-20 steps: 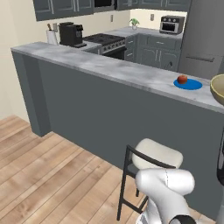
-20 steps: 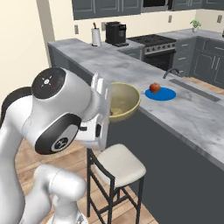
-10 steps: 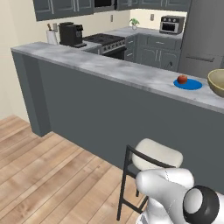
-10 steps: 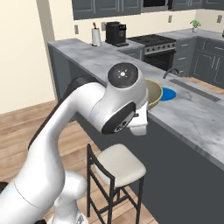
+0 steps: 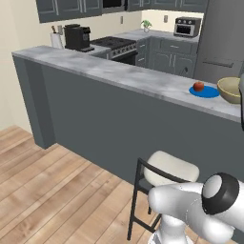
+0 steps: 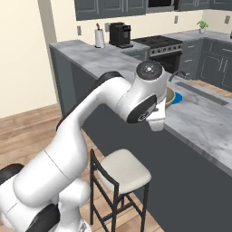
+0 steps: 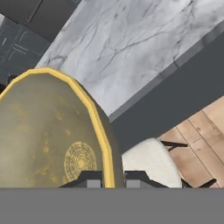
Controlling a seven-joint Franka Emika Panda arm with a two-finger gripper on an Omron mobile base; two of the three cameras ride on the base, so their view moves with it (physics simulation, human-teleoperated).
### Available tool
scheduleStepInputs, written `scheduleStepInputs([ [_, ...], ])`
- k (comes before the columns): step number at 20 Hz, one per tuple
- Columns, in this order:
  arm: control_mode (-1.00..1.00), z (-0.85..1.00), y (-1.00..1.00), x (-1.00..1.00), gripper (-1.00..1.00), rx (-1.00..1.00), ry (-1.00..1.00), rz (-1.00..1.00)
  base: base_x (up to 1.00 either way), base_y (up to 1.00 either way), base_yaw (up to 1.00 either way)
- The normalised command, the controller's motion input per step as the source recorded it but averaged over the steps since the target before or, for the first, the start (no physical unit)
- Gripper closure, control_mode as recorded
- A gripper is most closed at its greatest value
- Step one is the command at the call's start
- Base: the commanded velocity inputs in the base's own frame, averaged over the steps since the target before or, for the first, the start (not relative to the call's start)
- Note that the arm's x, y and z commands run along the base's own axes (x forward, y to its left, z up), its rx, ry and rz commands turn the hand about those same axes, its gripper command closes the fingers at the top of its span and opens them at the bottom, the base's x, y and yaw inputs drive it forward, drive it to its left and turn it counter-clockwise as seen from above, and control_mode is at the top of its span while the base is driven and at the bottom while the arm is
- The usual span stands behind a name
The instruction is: Take the smaller bowl and place it next to the appetizer plate on the dining counter , and place the larger bowl next to the plate with cooked food.
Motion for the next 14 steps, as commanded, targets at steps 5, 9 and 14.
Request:
scheduleStepInputs([
  [5,-1.0,-0.38,-0.51,0.59,1.0,0.0,0.0,-0.01,0.0,0.0,0.0],
  [9,-1.0,-0.28,-0.42,0.59,1.0,0.0,0.0,0.0,0.0,0.0,0.0],
  [14,-1.0,-0.33,-0.49,0.51,1.0,0.0,0.0,0.0,0.0,0.0,0.0],
])
